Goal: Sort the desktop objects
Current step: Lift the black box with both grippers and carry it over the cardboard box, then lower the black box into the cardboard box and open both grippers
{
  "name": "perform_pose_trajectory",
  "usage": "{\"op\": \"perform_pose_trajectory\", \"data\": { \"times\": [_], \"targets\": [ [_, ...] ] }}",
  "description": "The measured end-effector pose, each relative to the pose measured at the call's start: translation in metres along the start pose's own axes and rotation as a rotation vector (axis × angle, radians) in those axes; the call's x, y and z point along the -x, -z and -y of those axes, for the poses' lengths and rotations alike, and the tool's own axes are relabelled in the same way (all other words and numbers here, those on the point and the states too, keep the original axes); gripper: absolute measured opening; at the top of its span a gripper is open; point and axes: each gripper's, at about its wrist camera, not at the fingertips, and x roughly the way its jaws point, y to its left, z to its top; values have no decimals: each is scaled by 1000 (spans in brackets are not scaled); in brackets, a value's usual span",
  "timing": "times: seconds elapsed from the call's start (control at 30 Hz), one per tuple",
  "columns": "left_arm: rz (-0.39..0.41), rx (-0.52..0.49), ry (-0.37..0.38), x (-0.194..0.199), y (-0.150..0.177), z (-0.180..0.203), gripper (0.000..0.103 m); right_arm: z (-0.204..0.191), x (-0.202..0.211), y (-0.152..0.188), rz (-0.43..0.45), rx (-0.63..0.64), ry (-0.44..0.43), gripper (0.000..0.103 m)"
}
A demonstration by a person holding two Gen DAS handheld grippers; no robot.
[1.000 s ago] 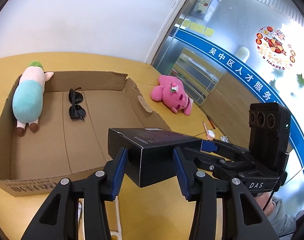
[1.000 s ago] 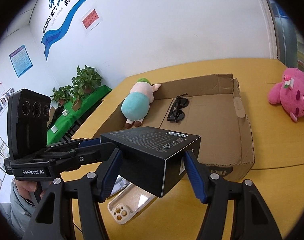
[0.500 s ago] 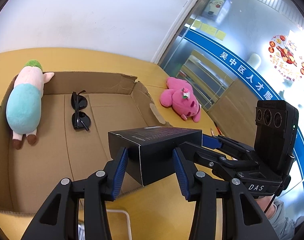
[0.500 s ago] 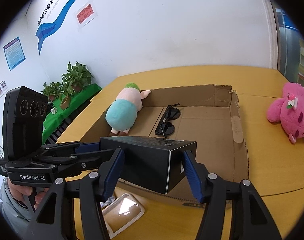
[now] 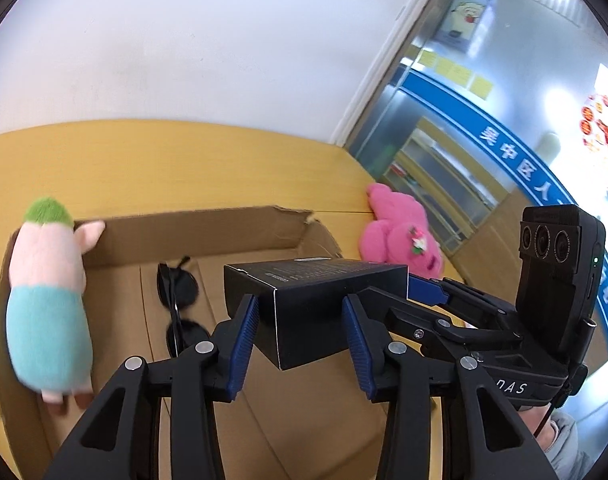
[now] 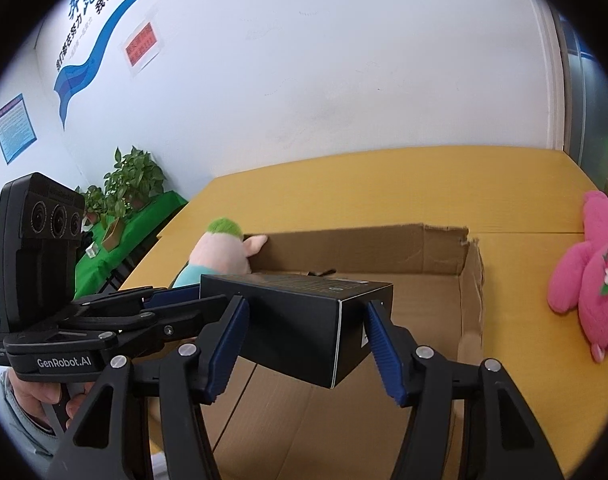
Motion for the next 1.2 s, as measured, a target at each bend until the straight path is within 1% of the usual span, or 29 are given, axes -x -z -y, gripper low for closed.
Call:
{"op": "perform_pose_trajectory", "data": {
  "times": [0.17, 0.23, 0.33, 0.43, 0.5, 0.6, 0.73, 0.77, 0.93, 1.13, 1.2],
  "targets": [
    [-48, 26, -6, -40, -28, -22, 45, 31, -36, -21, -32, -36, 4, 58],
    [-47, 50, -11, -55, -34, -29, 45, 46, -48, -26, -43, -71, -2, 58],
    [-63, 62, -11, -75, -38, -32, 45, 66, -66, -34, -53, -108, -5, 58],
    [-100, 63, -25, -97, -42, -35, 45, 79, -81, -44, -67, -118, 11, 58],
    [-106, 77, -34, -108, -44, -39, 45, 86, -91, -48, -79, -125, 15, 58],
    [-124, 102, -35, -123, -46, -48, 45, 98, -110, -48, -108, -155, 19, 58],
    [-137, 115, -36, -136, -44, -55, 45, 110, -122, -41, -130, -187, 22, 57],
    [-126, 116, -35, -136, -44, -55, 44, 111, -123, -39, -133, -193, 23, 57],
    [-120, 115, -47, -140, -47, -53, 43, 118, -125, -33, -125, -220, 20, 57],
    [-121, 106, -51, -137, -42, -48, 42, 114, -115, -22, -131, -218, 15, 55],
    [-136, 97, -55, -133, -33, -44, 42, 110, -109, -16, -137, -206, 19, 54]
  ]
}}
